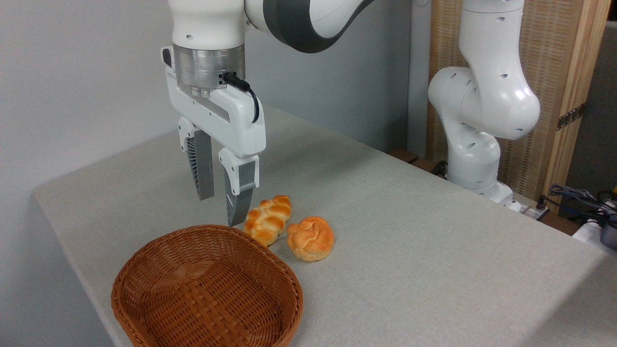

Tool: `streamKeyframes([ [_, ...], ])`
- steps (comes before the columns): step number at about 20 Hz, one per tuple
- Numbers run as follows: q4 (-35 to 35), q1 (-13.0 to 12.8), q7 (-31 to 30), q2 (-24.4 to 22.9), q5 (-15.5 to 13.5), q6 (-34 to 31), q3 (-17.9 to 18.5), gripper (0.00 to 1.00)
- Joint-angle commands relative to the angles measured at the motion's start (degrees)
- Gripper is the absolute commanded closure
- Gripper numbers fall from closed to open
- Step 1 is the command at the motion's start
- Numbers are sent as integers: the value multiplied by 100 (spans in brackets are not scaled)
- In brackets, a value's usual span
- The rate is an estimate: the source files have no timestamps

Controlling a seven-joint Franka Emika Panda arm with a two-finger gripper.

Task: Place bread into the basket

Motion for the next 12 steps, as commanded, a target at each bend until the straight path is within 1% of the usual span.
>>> streamKeyframes([
  [1, 32, -41, -147, -9, 82, -407, 0, 0],
  [12, -3, -50, -112, -27, 82, -709, -53, 0],
])
